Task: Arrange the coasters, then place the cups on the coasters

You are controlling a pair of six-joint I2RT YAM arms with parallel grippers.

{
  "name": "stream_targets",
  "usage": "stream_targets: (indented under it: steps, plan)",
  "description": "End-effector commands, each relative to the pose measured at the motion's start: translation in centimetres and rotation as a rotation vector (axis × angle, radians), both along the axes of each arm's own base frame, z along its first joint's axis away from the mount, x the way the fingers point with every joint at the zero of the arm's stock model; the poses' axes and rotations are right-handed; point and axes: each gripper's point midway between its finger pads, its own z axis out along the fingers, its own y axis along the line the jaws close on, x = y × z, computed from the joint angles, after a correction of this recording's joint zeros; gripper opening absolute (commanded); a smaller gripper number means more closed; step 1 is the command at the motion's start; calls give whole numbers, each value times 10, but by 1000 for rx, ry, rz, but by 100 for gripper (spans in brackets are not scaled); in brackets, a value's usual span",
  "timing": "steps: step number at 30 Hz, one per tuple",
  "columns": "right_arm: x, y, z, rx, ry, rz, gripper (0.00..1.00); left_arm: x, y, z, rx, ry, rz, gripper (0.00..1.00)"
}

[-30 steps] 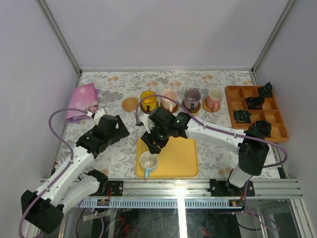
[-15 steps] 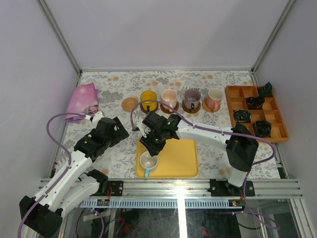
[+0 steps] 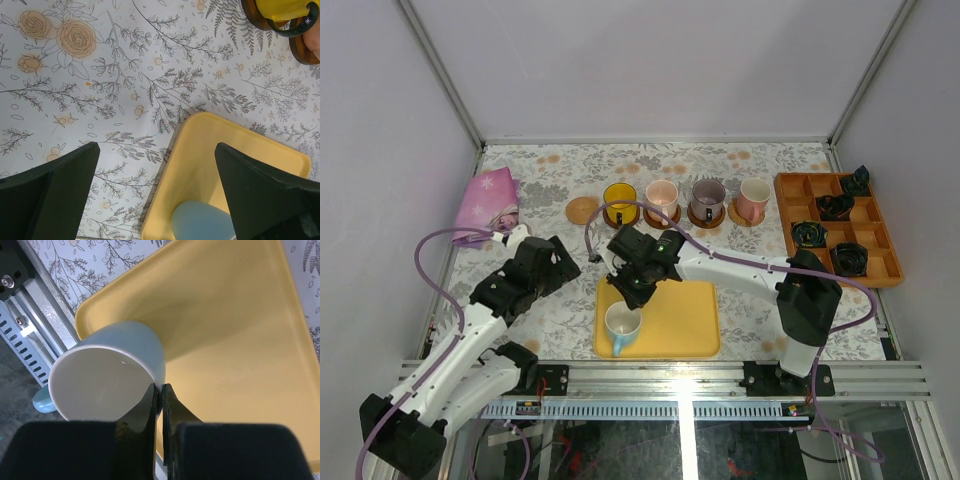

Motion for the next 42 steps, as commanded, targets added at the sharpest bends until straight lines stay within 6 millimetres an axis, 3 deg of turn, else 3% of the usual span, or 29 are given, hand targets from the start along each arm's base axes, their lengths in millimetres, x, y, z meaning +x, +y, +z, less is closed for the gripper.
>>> stream_targets:
  steps: [1, 9, 15, 17, 20, 22, 24, 29, 36, 42]
  plan:
    - [8, 3, 19, 8, -70, -26, 0, 3, 0, -2, 5, -4, -4, 100]
    - [38, -21, 25, -49, -220, -243, 0, 8, -8, -2, 10, -2, -56, 100]
    - [48, -43, 21, -112, -270, -399, 0, 19, -34, 1, -12, -24, -228, 100]
    - [49, -51, 29, -116, -286, -439, 0, 21, -45, 2, -22, -29, -307, 98]
    - [50, -59, 25, -150, -295, -479, 0, 22, -59, 5, -32, -26, -419, 93]
    - [51, -64, 21, -163, -287, -506, 0, 21, -67, 10, -40, -39, -477, 78]
    - [52, -68, 17, -169, -282, -527, 0, 21, -70, 17, -38, -64, -517, 70]
    - [56, -79, 11, -185, -258, -584, 0, 17, -77, 33, -34, -135, -622, 70]
    - [60, -89, 6, -191, -237, -650, 1, 2, -103, 51, -126, -213, -802, 71]
    - [57, -93, 8, -190, -238, -654, 37, -13, -121, 68, -179, -235, -949, 74]
